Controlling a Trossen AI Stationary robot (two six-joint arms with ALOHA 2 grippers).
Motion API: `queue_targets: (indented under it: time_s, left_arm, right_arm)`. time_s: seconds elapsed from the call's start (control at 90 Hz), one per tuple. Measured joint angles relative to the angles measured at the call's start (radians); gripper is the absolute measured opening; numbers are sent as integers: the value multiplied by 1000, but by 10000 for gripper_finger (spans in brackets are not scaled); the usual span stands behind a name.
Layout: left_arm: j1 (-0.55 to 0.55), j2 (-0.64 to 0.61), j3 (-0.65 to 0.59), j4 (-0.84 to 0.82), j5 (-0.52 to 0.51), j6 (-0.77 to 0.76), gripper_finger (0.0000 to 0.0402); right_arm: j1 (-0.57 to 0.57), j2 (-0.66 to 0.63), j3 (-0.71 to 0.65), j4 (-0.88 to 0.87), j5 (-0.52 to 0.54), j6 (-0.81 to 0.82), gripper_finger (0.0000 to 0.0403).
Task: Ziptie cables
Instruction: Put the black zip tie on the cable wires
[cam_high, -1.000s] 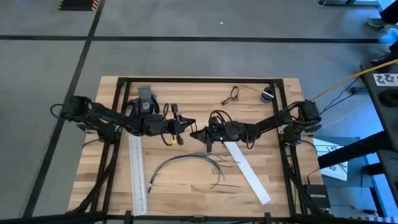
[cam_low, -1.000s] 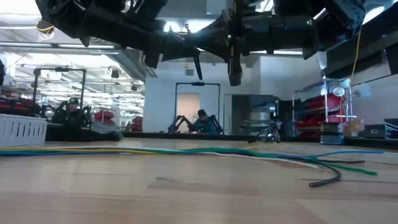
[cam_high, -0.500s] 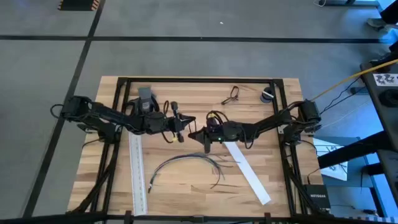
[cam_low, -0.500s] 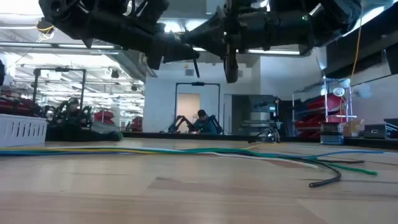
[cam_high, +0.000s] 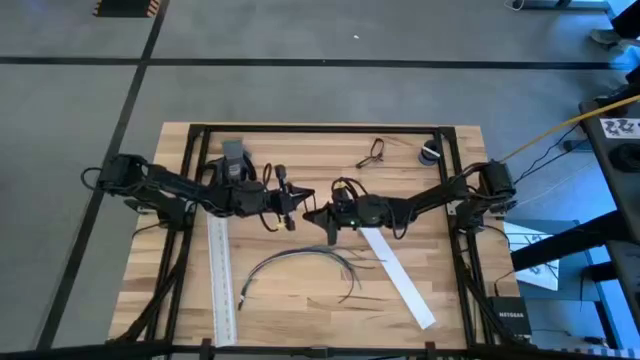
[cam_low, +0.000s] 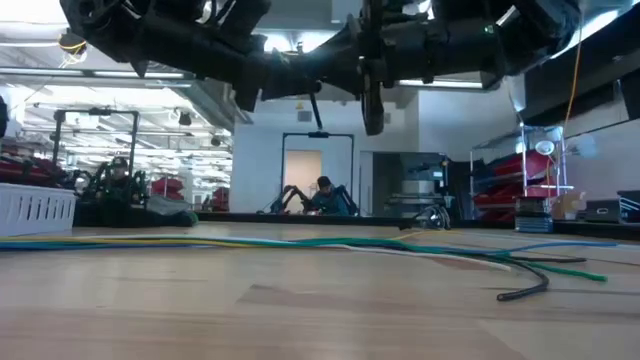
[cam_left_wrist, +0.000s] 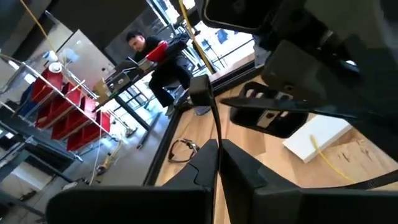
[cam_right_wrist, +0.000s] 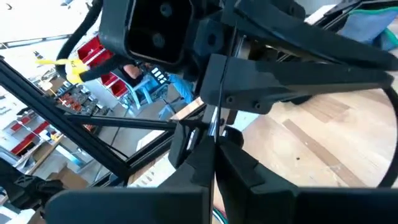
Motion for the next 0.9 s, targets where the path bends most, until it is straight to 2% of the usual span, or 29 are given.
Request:
queue_targets:
  time_s: [0.344, 0.511, 0.778, 0.9]
  left_arm:
    - [0, 0, 0, -1, 0, 8, 0]
    - [0, 0, 0, -1, 0, 8, 0]
    - [2, 0, 0, 8, 0, -7, 0]
    - [3, 0, 0, 8, 0, -7, 0]
  right_arm:
    - [0, 0, -39, 29, 27, 48, 0]
    - [0, 2, -44, 97, 24, 45, 0]
    - [1, 2, -34, 86, 19, 12, 0]
    - [1, 1, -7, 27, 5, -2, 0]
